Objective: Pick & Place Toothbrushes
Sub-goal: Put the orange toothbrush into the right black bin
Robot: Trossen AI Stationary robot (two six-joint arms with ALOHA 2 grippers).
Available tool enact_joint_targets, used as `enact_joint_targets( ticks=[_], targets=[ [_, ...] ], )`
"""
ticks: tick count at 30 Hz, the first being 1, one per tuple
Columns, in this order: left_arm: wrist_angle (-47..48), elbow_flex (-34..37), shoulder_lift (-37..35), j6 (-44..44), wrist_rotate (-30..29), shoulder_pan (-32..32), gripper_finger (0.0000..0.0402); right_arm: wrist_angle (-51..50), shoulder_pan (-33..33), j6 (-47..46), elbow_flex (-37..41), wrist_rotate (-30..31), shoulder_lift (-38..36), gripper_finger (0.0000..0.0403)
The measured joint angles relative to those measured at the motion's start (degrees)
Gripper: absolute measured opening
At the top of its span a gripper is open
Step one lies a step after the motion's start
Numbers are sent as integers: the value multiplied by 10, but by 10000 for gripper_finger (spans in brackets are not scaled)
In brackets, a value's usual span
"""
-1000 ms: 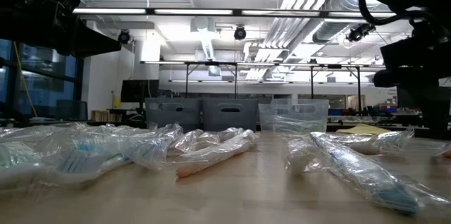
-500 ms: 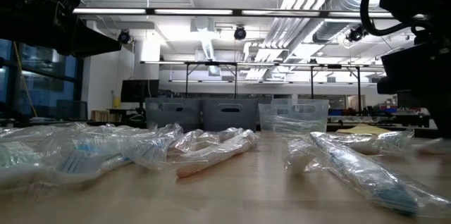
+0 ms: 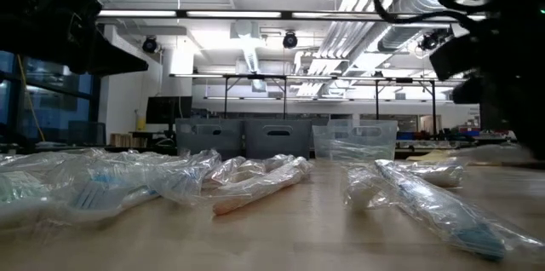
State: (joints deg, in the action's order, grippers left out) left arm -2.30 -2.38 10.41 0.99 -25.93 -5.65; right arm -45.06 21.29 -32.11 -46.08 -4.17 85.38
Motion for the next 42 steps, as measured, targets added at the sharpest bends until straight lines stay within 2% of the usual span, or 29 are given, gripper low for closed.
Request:
enact_joint_targets(
  ticks=[4,10,14,18,23,29,35,39,42],
  targets=[
    [-48,0,45,0,0,0,101,9,-25,2,-31,36,0,12],
    [-160,-1,113,15,0,0,101,44,-75,35,-70,162,0,11],
    [-227,-1,157,23,0,0,101,139,-118,90,-81,226,-1,12],
    [-289,-2,198,38,4,0,101,267,-165,166,-81,247,-1,11],
    [-373,-5,241,51,32,0,101,414,-206,255,-81,250,-1,11],
    [-367,-62,312,63,76,0,101,548,-238,324,-81,226,4,11],
    [-368,-110,369,102,72,13,101,602,-310,312,-81,217,14,11],
    [-368,-116,375,97,74,40,101,616,-370,304,-88,206,30,11],
    [-360,-116,374,87,74,59,101,611,-405,300,-117,171,55,11]
  ],
)
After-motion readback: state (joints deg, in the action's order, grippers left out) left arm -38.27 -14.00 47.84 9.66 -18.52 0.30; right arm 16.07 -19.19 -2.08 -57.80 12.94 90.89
